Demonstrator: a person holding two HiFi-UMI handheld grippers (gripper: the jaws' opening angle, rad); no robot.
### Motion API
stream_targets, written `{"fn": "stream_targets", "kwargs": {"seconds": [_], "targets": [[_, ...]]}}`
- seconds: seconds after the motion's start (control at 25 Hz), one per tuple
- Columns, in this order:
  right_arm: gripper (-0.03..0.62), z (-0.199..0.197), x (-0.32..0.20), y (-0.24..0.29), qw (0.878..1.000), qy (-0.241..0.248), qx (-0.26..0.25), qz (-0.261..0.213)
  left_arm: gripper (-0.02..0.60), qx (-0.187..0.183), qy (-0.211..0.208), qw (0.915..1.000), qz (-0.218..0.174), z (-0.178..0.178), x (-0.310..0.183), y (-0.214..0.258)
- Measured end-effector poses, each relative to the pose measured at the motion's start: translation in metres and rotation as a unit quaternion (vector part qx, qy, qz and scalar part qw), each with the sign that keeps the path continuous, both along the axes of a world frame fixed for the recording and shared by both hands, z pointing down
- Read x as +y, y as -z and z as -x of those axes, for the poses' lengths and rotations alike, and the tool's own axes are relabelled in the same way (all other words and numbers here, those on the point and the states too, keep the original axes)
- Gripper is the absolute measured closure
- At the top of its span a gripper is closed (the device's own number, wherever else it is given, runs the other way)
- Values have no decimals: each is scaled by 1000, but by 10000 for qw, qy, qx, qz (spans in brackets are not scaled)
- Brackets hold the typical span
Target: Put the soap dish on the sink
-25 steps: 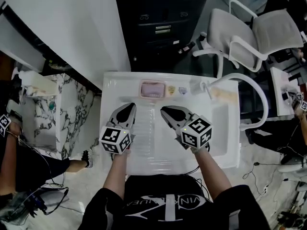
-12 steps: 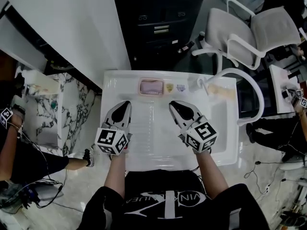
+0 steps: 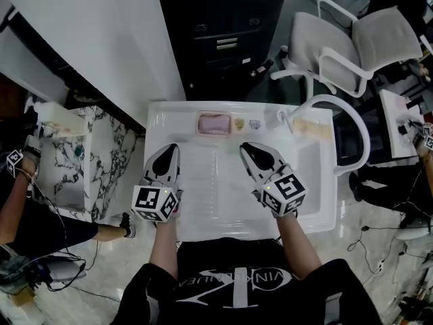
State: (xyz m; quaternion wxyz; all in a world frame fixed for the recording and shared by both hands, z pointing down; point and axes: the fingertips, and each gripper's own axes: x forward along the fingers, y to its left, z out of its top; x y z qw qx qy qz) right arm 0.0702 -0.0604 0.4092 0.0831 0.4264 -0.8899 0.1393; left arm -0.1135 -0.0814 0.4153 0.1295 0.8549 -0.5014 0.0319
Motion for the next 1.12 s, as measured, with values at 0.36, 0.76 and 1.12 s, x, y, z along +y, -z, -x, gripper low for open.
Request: {"fn": "stream_targets", "kwargs": {"seconds": [0.36, 0.76, 1.12], "targets": [[553, 0, 1, -1, 10000, -3, 7, 9, 566, -14, -40, 10000, 14, -4, 0, -1], [551, -1, 5, -5, 10000, 33, 24, 53, 566, -33, -40, 10000, 53, -6, 2, -3], [553, 0, 6, -8, 9999, 39, 56, 82, 566, -1, -65, 9999, 88, -6, 2, -5]]}}
